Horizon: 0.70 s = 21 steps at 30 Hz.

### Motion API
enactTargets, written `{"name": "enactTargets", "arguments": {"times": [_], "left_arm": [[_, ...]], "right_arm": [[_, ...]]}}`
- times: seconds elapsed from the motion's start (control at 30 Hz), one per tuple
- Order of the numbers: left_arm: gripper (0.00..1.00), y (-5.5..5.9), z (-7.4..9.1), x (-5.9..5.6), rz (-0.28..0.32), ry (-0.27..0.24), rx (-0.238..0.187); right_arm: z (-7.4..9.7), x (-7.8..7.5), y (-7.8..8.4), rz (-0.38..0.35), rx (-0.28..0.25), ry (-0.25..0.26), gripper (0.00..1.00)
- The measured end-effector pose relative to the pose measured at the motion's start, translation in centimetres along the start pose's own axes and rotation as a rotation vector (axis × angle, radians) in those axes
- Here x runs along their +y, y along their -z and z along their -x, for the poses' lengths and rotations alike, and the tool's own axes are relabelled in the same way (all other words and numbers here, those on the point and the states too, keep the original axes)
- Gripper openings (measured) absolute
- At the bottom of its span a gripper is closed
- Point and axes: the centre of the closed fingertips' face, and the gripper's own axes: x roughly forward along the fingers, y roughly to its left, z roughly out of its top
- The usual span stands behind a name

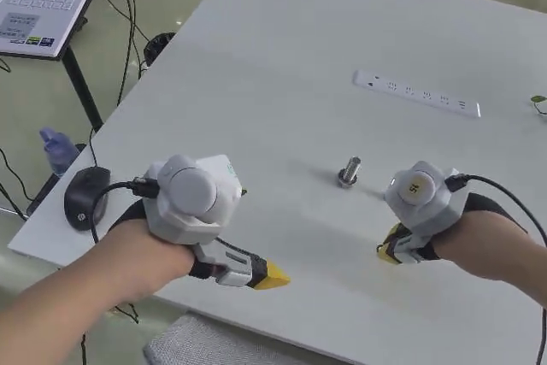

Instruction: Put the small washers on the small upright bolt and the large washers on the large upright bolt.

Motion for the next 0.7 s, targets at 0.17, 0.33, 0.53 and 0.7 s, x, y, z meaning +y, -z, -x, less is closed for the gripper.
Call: {"name": "enactTargets", "arguments": {"times": [0.17,0.33,0.53,0.7], "left_arm": [[0.89,0.2,-0.3,-0.1,0.012,0.006,0.007],[0.9,0.2,-0.4,-0.2,0.013,0.005,0.012],[0.9,0.1,-0.5,0.1,0.014,-0.006,0.009],[0.9,0.2,-0.5,0.2,0.012,-0.01,0.009]], "right_arm": [[0.8,-1.1,1.4,-0.029,0.01,0.015,0.12],[1.3,-2.3,1.9,-0.053,0.009,0.026,0.12],[2.0,-3.4,1.4,-0.055,-0.001,0.044,0.12],[3.0,-4.9,0.4,-0.071,-0.012,0.062,0.12]]}}
